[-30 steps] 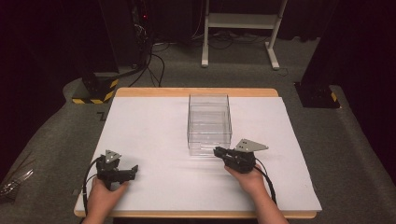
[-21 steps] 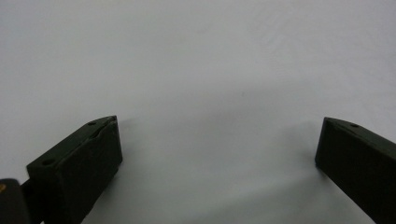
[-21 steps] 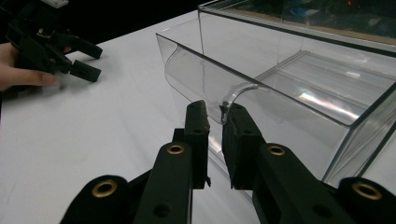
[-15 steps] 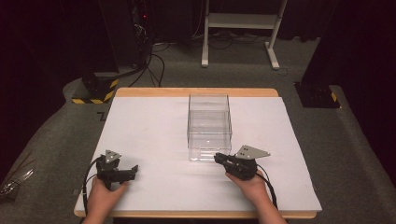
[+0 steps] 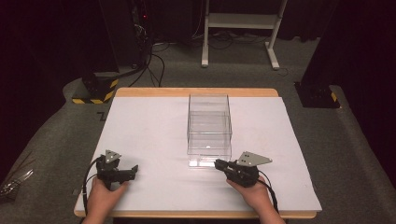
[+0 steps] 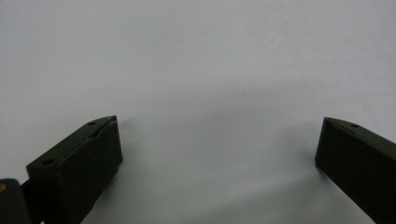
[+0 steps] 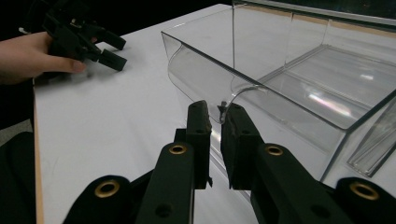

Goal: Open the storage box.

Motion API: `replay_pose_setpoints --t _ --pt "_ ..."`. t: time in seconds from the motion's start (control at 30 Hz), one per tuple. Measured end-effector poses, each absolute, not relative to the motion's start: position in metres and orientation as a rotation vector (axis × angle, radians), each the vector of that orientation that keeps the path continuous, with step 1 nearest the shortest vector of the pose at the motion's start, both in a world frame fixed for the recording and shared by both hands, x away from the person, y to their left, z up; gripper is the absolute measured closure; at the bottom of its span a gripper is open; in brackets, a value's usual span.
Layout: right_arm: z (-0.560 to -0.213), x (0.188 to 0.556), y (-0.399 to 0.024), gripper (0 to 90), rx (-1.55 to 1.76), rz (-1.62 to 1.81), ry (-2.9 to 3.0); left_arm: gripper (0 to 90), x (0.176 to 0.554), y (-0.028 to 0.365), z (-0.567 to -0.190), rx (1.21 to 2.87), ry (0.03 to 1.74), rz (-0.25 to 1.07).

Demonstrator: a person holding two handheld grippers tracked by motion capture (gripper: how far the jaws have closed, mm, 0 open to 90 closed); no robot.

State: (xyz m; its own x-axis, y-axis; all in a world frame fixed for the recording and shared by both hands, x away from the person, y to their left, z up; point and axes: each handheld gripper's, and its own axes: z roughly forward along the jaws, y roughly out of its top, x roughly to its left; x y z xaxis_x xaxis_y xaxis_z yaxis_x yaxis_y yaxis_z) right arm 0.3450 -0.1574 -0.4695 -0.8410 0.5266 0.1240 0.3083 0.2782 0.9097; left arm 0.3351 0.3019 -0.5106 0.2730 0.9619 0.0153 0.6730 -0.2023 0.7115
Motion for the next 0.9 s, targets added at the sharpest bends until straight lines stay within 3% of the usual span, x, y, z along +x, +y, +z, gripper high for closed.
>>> replay_pose_setpoints --t 0.9 --pt "-0.473 0.312 -0.165 82.2 0.757 1.602 2.394 0.7 0.335 0.302 -0.511 1.955 1.468 0.631"
